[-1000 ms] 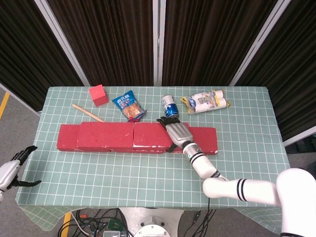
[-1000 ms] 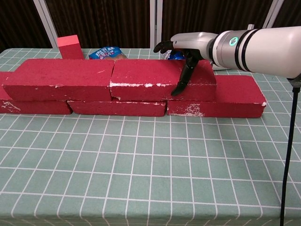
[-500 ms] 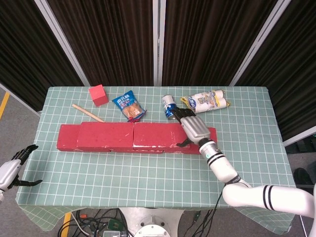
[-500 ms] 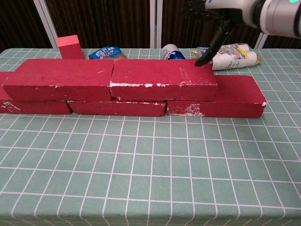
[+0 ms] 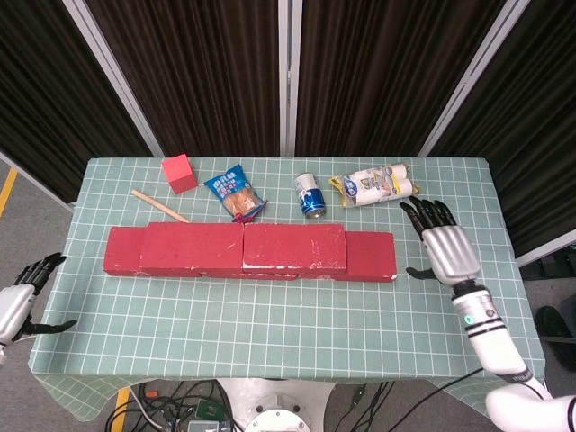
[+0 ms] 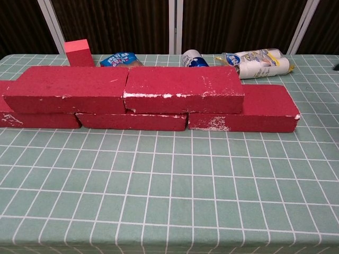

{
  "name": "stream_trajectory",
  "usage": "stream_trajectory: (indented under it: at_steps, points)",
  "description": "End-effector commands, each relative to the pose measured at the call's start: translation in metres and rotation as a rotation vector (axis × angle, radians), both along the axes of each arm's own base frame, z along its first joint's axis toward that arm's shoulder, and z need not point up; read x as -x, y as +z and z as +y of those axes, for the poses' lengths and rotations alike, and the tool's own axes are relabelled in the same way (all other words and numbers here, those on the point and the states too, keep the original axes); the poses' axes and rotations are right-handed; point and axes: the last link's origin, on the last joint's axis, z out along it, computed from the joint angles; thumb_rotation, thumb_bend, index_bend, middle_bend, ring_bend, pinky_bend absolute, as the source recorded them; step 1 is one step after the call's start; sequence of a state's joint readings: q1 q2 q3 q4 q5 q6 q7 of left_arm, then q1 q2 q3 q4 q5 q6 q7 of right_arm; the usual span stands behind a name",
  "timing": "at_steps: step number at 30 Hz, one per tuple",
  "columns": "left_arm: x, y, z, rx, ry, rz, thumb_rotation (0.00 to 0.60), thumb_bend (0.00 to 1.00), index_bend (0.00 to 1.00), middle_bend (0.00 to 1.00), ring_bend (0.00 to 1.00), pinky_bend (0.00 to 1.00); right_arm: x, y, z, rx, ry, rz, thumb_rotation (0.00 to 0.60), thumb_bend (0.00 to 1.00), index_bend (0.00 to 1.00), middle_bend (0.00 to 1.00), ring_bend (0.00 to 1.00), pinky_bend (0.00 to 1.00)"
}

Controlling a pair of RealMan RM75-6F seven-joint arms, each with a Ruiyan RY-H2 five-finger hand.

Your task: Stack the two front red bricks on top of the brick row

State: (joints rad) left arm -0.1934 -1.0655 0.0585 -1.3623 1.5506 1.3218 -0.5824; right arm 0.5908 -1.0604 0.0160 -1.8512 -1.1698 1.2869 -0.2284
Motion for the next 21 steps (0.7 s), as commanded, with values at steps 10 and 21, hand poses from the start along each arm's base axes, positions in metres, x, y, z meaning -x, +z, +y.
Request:
stream_trajectory:
  at_steps: [10,21]
  points:
    - [-0.019,0.004,-0.013,-0.141,-0.06,0.194,0.6,0.01,0.02,0.0,0.0,0.0,0.113,0.034,0.11,0.197,-0.113,0.103,0.6,0.0,0.0,0.0,0.0,0.0]
    - [-0.022,0.01,-0.023,-0.166,-0.047,0.237,0.6,0.01,0.02,0.0,0.0,0.0,0.14,0.031,0.137,0.244,-0.157,0.068,0.6,0.0,0.0,0.0,0.0,0.0]
